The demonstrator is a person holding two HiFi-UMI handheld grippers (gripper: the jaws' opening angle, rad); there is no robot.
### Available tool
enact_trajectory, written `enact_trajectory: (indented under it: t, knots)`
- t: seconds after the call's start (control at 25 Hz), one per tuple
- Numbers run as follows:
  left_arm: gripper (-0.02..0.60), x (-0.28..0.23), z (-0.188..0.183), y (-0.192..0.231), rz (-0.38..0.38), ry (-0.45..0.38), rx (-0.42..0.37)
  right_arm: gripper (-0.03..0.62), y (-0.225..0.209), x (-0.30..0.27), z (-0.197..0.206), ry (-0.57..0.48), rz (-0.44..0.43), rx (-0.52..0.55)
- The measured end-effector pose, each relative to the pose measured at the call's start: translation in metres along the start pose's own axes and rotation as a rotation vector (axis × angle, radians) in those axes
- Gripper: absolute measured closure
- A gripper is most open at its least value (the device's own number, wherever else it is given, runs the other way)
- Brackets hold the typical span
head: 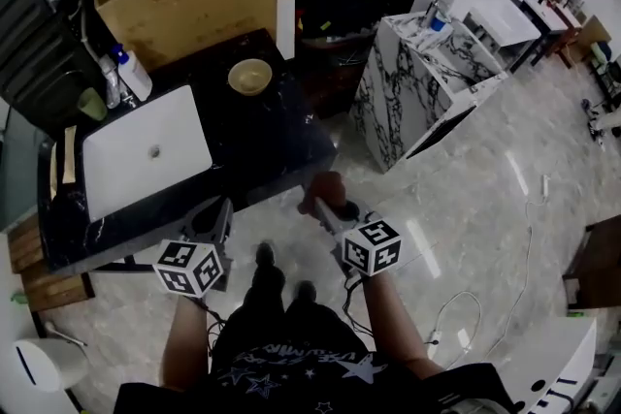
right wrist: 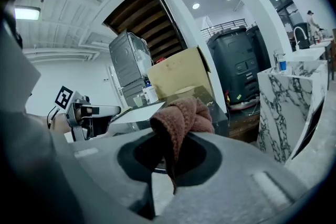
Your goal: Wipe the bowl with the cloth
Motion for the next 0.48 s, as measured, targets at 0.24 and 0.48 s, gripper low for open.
enact_trajectory:
  t: [0.24,0.48]
  knots:
    - [0.572,-0.044,-0.034,0.033,0.032,-0.023,0.031,0.546,-0.019,-0.033,-0.025,0.009,0.022,0.029]
    - [0.572,-0.103,-0.068,0.076,0.058,-0.01,0.051,0.546,-0.051,-0.075,-0.071,-0.007,0.079,0.061]
Point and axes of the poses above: the fingertips, and each gripper's own axes: x backward along the fingers, y to its left, z out of its underside, the point moved 5 cm from there along x, backward along the fingers, and after that the axes turned 2 degrees about x, right-handed, at the moved point
